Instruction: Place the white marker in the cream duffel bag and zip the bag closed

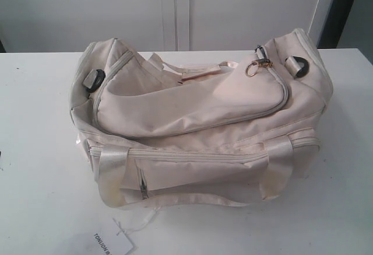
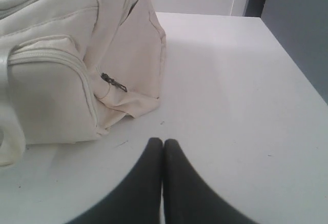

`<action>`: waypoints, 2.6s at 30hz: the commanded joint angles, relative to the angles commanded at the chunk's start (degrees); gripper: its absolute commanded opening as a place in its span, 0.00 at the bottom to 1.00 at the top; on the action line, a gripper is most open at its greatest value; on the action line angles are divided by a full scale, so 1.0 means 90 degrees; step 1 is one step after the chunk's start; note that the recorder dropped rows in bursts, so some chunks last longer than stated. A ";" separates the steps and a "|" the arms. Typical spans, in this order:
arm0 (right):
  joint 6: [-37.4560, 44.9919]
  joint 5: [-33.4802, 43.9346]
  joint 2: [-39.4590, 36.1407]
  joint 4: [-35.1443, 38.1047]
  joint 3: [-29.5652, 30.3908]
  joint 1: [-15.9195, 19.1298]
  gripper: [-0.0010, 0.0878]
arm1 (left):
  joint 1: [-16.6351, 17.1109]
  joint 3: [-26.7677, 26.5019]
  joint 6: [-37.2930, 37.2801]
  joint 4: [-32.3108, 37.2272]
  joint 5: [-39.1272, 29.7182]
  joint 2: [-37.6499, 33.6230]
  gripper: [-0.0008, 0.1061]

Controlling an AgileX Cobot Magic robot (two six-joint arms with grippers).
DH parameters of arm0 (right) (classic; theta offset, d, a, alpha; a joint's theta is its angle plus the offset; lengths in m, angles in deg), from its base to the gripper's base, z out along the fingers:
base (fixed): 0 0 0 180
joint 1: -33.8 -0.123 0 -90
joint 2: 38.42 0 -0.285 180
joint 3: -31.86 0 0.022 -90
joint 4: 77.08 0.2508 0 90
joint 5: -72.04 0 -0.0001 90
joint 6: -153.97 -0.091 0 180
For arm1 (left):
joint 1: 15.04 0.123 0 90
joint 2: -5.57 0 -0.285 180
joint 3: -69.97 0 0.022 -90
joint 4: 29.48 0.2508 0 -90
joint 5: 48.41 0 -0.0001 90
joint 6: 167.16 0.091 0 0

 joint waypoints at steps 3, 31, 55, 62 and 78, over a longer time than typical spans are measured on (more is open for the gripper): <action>0.0000 0.0000 0.0000 0.0000 0.0000 0.0000 0.01 | 0.0000 0.0000 0.0000 0.0000 0.0000 0.0000 0.01; 0.0000 0.0000 0.0000 0.0000 0.0000 0.0000 0.01 | 0.0954 0.0322 -0.0040 0.0184 0.0033 0.0723 0.01; 0.0000 0.0000 0.0000 0.0000 0.0000 0.0000 0.01 | 0.2981 0.2776 -0.0095 0.0037 0.0294 0.4436 0.01; 0.0000 0.0000 0.0000 0.0000 0.0000 0.0000 0.01 | 0.2981 0.2829 -0.0044 0.0037 0.0302 0.4466 0.01; 0.0000 0.0000 0.0000 0.0000 0.0000 0.0000 0.01 | 0.2981 0.3507 0.3222 -0.2012 0.1183 0.4466 0.01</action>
